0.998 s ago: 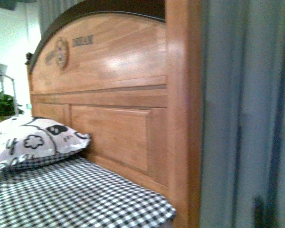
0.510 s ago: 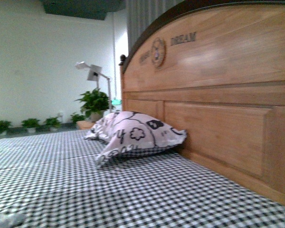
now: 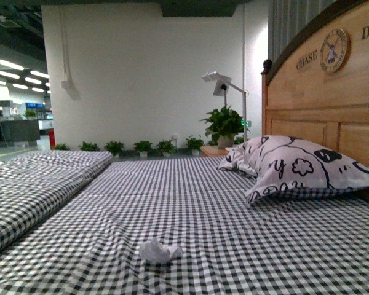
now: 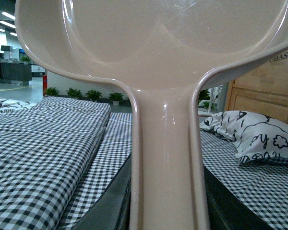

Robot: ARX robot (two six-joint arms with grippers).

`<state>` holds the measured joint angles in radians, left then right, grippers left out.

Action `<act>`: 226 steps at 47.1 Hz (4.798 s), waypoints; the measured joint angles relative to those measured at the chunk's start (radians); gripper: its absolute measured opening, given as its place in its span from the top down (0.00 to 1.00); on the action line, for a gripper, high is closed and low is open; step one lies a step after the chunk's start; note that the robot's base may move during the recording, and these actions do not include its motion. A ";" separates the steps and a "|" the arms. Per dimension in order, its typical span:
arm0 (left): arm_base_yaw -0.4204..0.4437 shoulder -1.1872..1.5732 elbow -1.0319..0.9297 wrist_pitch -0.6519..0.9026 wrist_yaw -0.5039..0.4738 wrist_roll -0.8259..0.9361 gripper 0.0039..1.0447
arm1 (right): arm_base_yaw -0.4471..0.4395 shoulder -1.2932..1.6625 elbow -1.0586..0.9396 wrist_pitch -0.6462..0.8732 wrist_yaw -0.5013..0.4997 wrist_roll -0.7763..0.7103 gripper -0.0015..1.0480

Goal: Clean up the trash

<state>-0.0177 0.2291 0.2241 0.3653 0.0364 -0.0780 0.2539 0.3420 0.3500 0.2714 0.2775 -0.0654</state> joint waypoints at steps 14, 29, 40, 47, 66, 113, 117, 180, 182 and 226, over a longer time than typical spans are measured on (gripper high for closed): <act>0.140 0.405 0.248 -0.557 0.066 0.254 0.75 | -0.002 -0.003 0.000 0.000 0.003 0.000 0.79; 0.204 0.761 0.348 -0.487 0.187 0.653 0.76 | -0.003 -0.003 0.000 0.000 -0.001 -0.001 0.79; 0.182 0.958 0.410 -0.449 0.223 0.795 0.76 | -0.003 -0.003 0.000 0.000 -0.001 -0.001 0.79; 0.154 1.072 0.469 -0.438 0.269 0.804 0.76 | -0.003 -0.003 0.000 0.000 0.000 -0.001 0.79; 0.148 1.271 0.550 -0.431 0.305 0.823 0.76 | -0.003 -0.003 0.000 0.000 -0.001 0.000 0.79; 0.091 1.428 0.671 -0.450 0.305 0.841 0.76 | -0.003 -0.003 0.000 0.000 -0.001 0.000 0.79; 0.091 1.428 0.671 -0.450 0.305 0.841 0.76 | -0.003 -0.003 0.000 0.000 0.000 0.000 0.79; 0.092 1.428 0.669 -0.450 0.306 0.844 0.76 | 0.253 1.810 1.358 -0.447 -0.120 -0.118 0.80; 0.092 1.428 0.669 -0.450 0.306 0.844 0.76 | 0.257 1.833 1.394 -0.460 -0.114 -0.118 0.80; 0.092 1.428 0.669 -0.451 0.306 0.845 0.76 | 0.266 1.818 1.404 -0.692 -0.759 -0.247 0.80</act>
<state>0.0738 1.6569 0.8932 -0.0853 0.3424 0.7666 0.5198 2.1605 1.7542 -0.4202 -0.4816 -0.3122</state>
